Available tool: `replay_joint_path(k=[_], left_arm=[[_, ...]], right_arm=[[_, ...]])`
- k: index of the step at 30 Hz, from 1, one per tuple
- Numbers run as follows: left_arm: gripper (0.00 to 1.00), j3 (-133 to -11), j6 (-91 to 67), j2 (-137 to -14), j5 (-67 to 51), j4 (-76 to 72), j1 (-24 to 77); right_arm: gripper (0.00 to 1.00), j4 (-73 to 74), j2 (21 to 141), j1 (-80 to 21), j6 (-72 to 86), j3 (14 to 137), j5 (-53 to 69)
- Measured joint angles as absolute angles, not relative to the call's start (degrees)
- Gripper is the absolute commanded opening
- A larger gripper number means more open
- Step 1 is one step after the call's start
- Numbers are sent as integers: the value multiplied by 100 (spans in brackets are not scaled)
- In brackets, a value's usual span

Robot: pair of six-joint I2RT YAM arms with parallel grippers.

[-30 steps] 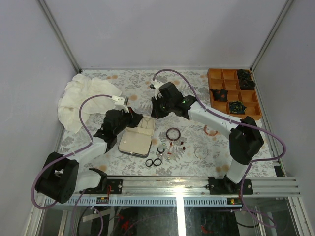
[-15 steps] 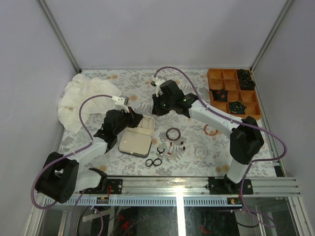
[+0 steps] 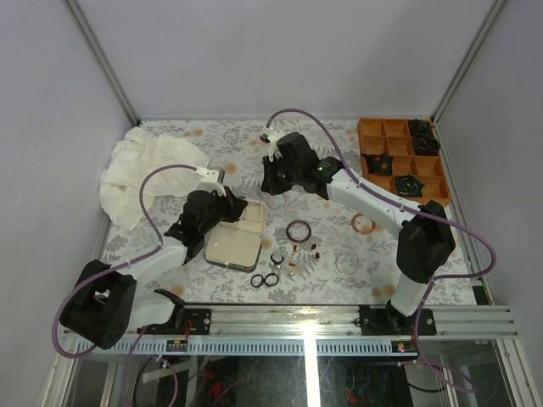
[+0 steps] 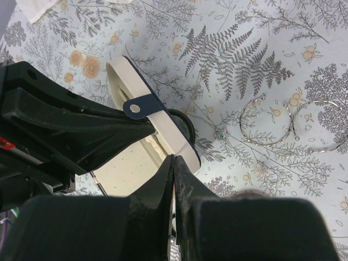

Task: Organize the mixed jewelry
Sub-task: Place the jewelry in the jewelry box.

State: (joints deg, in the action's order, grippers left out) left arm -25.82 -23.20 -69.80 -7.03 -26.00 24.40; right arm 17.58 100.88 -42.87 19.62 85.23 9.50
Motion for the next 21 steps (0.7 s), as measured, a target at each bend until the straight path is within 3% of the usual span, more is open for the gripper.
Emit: replay_joint_path(k=[21], left_arm=[[0,-2858,-2217,-7269,-491,-2353,2440]], right_arm=[[0,1817,10165,-4274,1922,8726,969]])
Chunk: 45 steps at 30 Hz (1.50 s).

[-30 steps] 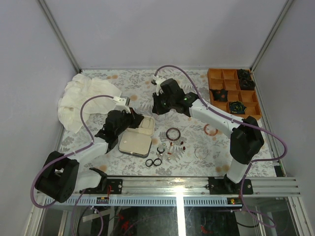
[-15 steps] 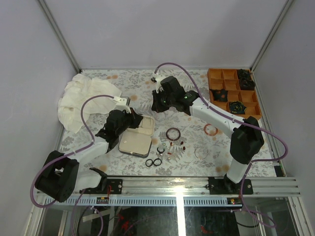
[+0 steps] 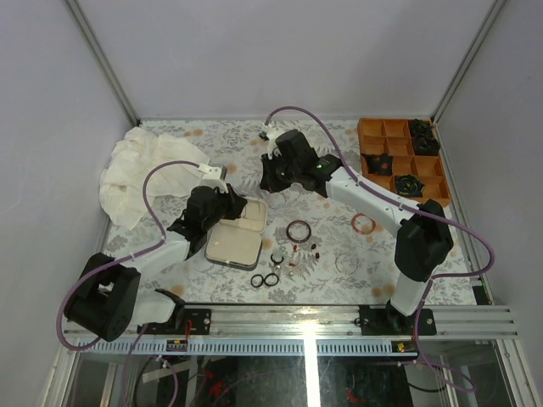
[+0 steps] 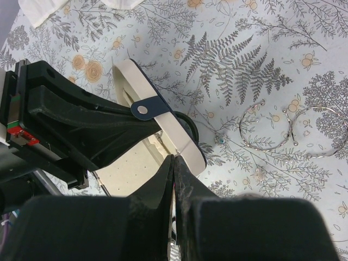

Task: Organize the mixed jewelry
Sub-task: Place the jewelry in the jewelry box.

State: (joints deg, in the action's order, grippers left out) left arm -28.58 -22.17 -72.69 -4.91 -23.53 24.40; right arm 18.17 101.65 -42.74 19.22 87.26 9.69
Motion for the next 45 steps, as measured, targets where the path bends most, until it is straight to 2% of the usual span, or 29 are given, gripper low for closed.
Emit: replay_joint_path(k=[45], left_arm=[[0,-2620,-2355,-7148,-475,-2167,2515]], right_arm=[[0,1448,10313,-4475,2233,7975,1614]])
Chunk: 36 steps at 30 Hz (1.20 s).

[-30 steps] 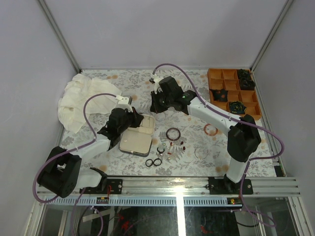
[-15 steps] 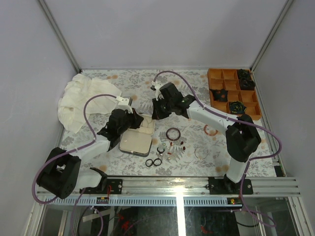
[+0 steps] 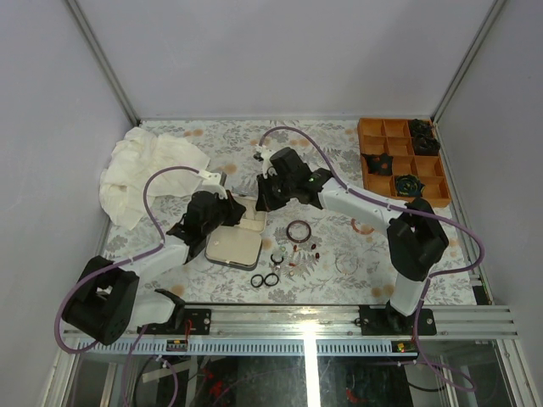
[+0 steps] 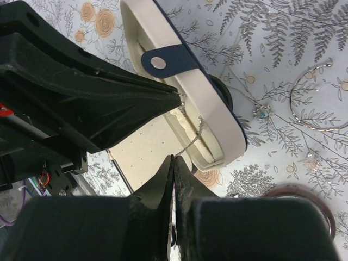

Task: Organize the mixed jewelry
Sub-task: Place the jewelry in the jewelry box.

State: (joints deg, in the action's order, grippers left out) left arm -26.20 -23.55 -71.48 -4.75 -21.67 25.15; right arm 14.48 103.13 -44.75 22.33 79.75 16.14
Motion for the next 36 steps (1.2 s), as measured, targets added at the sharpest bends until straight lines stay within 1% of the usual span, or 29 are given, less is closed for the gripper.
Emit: replay_joint_path(k=[18,27,36], left_arm=[[0,-2613,-2401,-7140,-460,-2091,2515],[7,-2613,-2449,-7140,-456,-2091,2515],[7,-2578,-2477,-7137,-447,-2080,2515]], right_arm=[[0,1382,10335,-4582,2272,7885,1592],[0,1382,10453,-4587,2270,7881,1551],[0,1361,10615,-4626,2268,7846,1479]])
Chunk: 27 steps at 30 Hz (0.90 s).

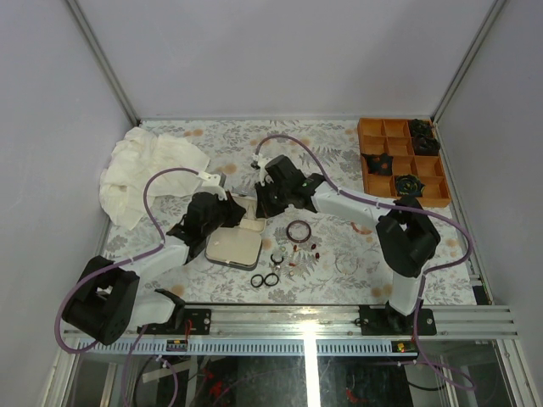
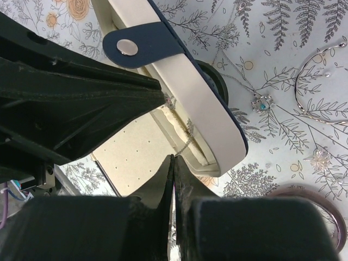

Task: Organize the mixed jewelry
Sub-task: Place the jewelry in the jewelry box.

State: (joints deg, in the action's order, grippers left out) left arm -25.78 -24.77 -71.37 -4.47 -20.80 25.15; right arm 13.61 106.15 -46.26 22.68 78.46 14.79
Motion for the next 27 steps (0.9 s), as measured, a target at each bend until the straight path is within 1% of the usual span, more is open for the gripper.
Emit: replay_joint_path(k=[13,18,21,27], left_arm=[[9,-2515,-2530,-6960,-360,-2058,2515],[9,-2436,-2567,-6899,-320,-2056,2515],[9,-2416,-2576,-6901,-296,-2051,2515],[9,-2403,-2591,-6904,-261,-2053,2515]], right_arm=[[0,1345,10814,-4827,2248,7846,913],[1,1350,10864,-4943,2226,7878,644],[4,1374,10901,-5004,2215,7898,506],[5,1452,11013,-5076,2185,8071,325]])
